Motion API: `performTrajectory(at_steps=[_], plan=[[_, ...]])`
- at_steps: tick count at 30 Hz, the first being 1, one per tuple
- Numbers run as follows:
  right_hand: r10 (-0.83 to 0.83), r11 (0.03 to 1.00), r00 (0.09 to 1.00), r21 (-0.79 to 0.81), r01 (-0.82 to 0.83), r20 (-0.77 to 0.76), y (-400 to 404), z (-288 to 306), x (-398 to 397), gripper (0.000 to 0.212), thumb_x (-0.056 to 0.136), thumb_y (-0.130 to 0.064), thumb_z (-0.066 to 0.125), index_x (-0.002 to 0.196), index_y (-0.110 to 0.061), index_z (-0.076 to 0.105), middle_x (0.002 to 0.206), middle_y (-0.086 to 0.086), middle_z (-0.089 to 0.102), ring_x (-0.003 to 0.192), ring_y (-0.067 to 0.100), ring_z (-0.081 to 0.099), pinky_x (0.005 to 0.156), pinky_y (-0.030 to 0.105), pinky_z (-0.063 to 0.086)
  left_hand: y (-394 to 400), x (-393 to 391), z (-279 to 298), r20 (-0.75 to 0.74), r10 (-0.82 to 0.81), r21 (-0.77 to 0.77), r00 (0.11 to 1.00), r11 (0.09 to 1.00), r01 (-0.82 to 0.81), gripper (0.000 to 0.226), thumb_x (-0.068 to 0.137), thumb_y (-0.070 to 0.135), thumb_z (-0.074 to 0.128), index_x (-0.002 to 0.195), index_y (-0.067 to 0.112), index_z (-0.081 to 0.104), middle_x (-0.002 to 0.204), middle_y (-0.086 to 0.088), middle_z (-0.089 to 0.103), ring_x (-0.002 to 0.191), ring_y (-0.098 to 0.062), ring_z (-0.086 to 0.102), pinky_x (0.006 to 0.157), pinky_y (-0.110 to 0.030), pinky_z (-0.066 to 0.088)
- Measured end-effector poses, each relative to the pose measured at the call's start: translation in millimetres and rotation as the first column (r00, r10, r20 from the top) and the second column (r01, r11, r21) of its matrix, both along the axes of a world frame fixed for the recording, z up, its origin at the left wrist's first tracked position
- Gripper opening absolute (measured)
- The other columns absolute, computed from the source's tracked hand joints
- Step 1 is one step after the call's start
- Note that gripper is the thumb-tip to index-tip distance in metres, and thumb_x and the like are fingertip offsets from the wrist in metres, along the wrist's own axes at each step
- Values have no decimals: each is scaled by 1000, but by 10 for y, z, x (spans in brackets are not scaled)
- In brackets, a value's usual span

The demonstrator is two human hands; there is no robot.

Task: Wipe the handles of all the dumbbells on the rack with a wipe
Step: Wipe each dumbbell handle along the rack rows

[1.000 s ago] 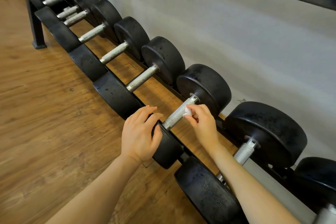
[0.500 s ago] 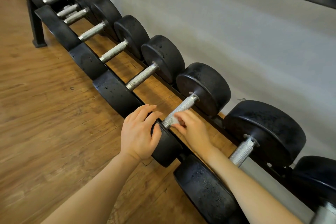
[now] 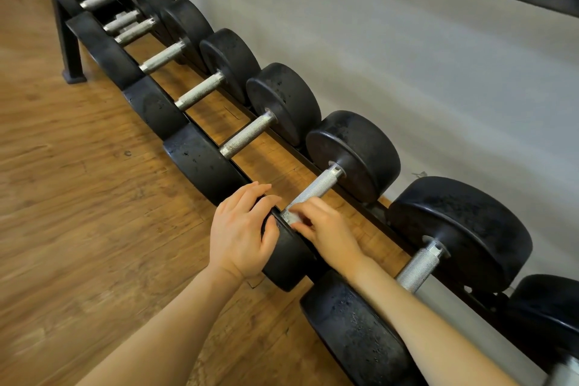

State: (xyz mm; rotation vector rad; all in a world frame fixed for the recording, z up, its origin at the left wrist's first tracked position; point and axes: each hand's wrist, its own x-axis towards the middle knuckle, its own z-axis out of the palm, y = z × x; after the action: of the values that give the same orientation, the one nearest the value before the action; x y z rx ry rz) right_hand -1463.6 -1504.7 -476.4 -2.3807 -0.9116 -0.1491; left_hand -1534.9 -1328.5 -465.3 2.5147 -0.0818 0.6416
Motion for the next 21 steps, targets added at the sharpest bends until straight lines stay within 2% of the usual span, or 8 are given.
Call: performTrajectory(at_steps=[6, 12, 16, 18, 21], plan=[[-73, 996, 997, 52, 71, 22, -64, 18, 47, 26, 89, -19, 65, 115, -15, 62, 109, -4, 57, 100, 5, 55, 86, 25, 52, -5, -3, 8, 1, -5, -6, 1000, 1000, 5, 41, 89, 30, 39, 114, 19, 69, 128, 0, 62, 128, -21, 50, 103, -35, 34], [-52, 998, 998, -35, 53, 33, -50, 108, 49, 26, 90, -19, 64, 115, -15, 60, 108, -2, 58, 99, 9, 56, 85, 29, 53, -20, -24, 36, -39, 13, 11, 999, 1000, -13, 44, 91, 32, 37, 121, 19, 66, 136, -3, 58, 132, -22, 48, 106, -39, 37], [-16, 992, 999, -127, 19, 30, 5, 222, 81, 30, 91, -18, 61, 121, -15, 60, 113, -2, 59, 104, 10, 56, 91, 25, 48, -30, -100, 11, -160, 117, -26, 980, 992, -123, 52, 98, 42, 38, 147, 25, 41, 157, -3, 33, 145, -21, 29, 115, -37, 22], [-1, 992, 999, -125, 7, 44, 55, 260, 73, 30, 91, -18, 61, 121, -15, 61, 111, -2, 59, 102, 9, 55, 91, 25, 48, -39, -157, -18, -223, 163, -76, 961, 980, -184, 58, 100, 49, 39, 153, 30, 28, 161, 0, 24, 148, -19, 20, 116, -32, 13], [34, 988, 999, -151, -32, 11, 135, 255, 8, 32, 91, -16, 61, 123, -14, 61, 109, -3, 57, 100, 9, 55, 92, 28, 48, -66, -173, -19, -247, 171, -96, 954, 975, -200, 60, 99, 53, 36, 154, 33, 22, 162, 3, 22, 149, -16, 17, 117, -31, 11]])
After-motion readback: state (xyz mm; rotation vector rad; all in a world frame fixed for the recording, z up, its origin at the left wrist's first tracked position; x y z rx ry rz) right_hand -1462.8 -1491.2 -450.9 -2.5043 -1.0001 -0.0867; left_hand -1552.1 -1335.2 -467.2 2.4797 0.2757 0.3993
